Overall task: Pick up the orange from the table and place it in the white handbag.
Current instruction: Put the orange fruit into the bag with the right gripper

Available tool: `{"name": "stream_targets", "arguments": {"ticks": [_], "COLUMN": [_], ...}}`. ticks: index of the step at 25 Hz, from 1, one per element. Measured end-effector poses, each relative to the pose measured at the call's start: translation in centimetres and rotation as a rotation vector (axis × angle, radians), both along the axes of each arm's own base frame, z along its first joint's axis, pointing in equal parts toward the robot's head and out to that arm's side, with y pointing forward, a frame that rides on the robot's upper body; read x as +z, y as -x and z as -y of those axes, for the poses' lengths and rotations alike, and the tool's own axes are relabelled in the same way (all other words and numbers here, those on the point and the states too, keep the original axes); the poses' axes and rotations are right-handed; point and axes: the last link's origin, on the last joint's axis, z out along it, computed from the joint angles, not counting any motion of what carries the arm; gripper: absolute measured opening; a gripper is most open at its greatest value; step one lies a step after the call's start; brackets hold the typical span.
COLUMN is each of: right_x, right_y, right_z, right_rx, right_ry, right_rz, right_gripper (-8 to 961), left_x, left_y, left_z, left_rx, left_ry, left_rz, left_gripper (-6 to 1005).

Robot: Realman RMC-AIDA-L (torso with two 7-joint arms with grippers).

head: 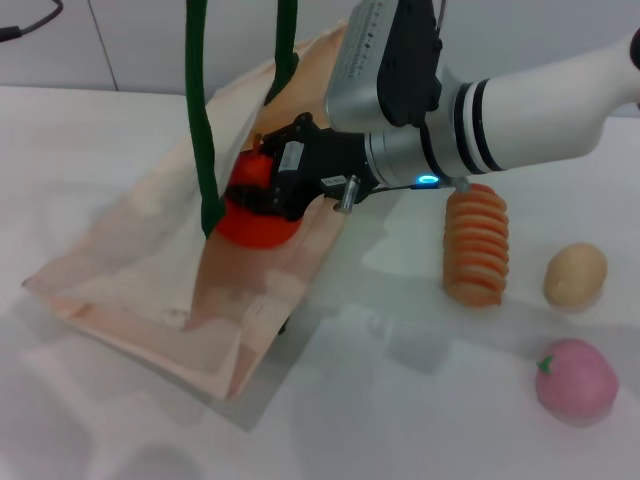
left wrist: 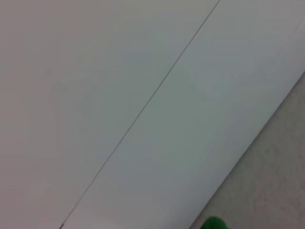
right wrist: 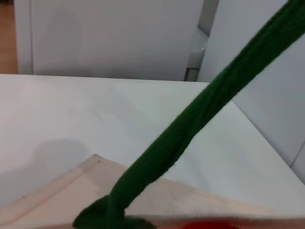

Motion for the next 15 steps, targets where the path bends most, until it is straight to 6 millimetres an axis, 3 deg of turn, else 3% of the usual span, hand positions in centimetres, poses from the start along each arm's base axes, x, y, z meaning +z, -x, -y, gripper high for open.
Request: {"name": "stream_targets", "arguments": {"ticks": [3,14,15], "right_x": [0.0,0.2,0.2], "right_y": [-0.1,-0.3,-0.3], "right_z": [-0.1,-0.3,-0.3], "right_rx": [0.002,0.001,0.002], "right_ry": [-0.009,-0.014,-0.014], "right_rz": [0.006,0.011,0.014], "right_gripper": [386,455,511], "left_x": [0.0,0.2,0.2], "left_y": [0.1,1.1,1.1], "left_z": [0.0,0.3,0.3], "left_rx": [0.004,0.026,0.026], "left_ry": [-0.002,-0.018,-0.019], "left_rz": [0.0,0.007,0.011], "left_gripper": [130,131,131]}}
